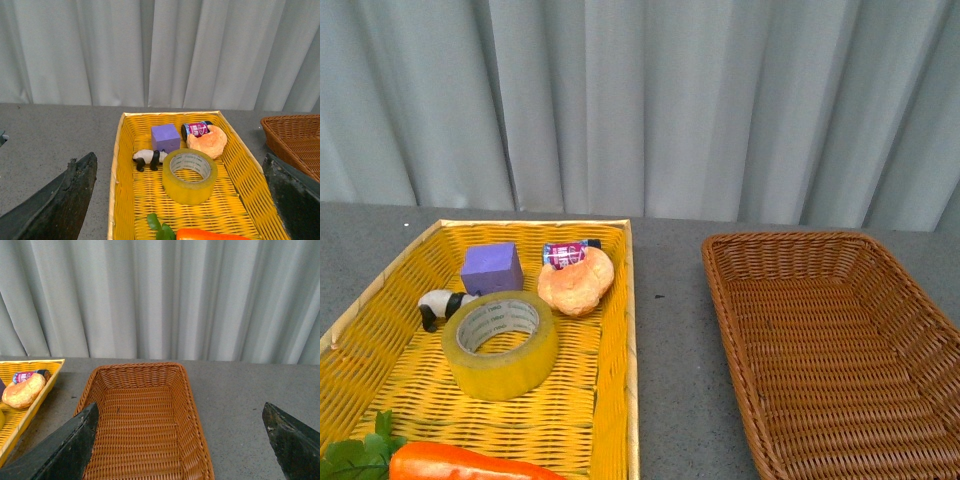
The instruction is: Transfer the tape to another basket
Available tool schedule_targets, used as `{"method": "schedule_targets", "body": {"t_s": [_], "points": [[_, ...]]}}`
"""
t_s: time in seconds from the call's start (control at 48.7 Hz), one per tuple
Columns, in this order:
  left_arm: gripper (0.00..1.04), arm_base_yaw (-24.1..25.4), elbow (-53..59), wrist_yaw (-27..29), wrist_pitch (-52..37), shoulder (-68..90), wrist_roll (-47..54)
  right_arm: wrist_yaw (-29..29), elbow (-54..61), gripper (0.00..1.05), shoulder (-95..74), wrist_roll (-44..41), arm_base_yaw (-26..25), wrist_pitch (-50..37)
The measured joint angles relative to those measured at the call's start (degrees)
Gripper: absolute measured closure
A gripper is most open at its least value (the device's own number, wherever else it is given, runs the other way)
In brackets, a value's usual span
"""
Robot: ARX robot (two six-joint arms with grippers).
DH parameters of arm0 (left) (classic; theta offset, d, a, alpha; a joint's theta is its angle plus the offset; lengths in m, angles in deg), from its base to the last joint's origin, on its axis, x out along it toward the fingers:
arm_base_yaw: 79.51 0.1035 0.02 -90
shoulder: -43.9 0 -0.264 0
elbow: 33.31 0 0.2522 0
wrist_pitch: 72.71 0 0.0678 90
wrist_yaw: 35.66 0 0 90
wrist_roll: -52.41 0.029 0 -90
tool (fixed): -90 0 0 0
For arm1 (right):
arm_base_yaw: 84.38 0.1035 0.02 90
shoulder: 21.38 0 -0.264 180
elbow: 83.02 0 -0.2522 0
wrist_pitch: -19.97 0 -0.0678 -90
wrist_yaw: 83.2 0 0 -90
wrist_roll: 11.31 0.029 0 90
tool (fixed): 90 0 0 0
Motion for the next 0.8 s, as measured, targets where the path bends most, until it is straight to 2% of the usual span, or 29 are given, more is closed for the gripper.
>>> {"method": "schedule_targets", "body": {"t_s": [0.801], "points": [[0.07,0.0,0.0,0.0,0.0,0.0,0.0,0.0,-0.02,0.09,0.0,0.0,0.0,0.0]]}}
